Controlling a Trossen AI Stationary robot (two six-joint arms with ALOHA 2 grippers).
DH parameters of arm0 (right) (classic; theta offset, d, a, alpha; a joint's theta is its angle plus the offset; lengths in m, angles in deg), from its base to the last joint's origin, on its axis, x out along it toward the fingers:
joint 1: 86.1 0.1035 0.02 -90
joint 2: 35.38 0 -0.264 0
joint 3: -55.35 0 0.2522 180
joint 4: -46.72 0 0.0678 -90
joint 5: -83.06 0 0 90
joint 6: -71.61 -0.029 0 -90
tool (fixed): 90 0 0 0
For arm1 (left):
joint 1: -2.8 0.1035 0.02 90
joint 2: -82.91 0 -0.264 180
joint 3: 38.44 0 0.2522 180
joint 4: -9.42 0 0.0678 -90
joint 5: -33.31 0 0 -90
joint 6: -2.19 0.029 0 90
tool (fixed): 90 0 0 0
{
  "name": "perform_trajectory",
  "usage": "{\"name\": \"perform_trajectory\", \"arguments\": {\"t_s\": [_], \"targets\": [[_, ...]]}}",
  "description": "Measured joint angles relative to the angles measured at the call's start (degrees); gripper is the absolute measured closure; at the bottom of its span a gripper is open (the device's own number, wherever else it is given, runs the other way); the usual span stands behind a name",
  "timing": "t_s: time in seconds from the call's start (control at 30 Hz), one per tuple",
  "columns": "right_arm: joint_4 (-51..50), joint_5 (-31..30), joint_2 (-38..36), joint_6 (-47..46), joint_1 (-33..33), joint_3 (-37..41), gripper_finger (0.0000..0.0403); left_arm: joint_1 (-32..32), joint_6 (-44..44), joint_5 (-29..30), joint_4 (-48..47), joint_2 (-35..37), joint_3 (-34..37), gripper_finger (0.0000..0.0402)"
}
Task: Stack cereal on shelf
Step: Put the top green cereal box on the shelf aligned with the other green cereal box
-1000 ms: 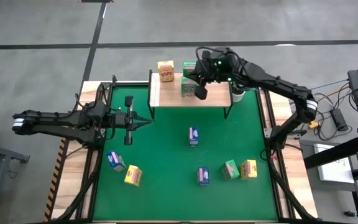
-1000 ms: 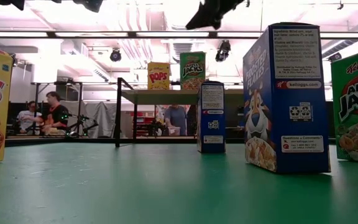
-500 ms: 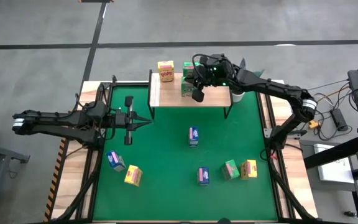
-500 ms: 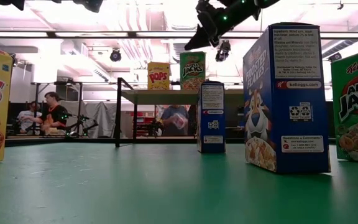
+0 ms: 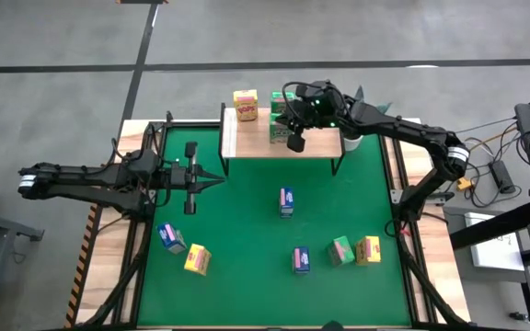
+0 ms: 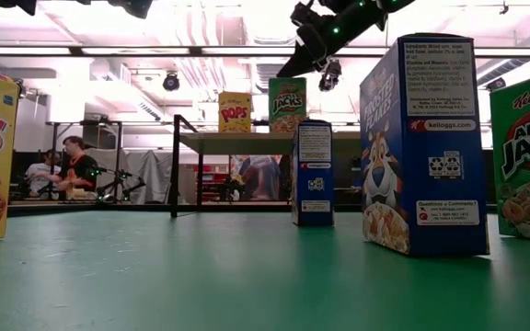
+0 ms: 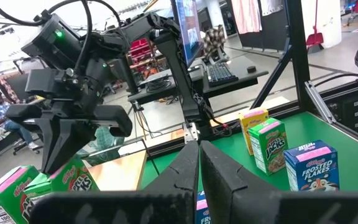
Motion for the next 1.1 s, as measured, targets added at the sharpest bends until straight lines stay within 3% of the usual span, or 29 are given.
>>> {"name": "perform_trajectory", "arguments": {"t_s": [0.77, 1.1], "targets": [[1.6, 0.0, -1.9, -0.3, 0.0, -0.2, 0.039, 0.0, 0.0, 0.0, 0.0, 0.0, 0.0, 0.0402], [-9.0, 6.4, -3.8, -1.1, 1.8, -1.0, 0.039, 0.0, 0.0, 0.0, 0.0, 0.0, 0.0, 0.0402]]}}
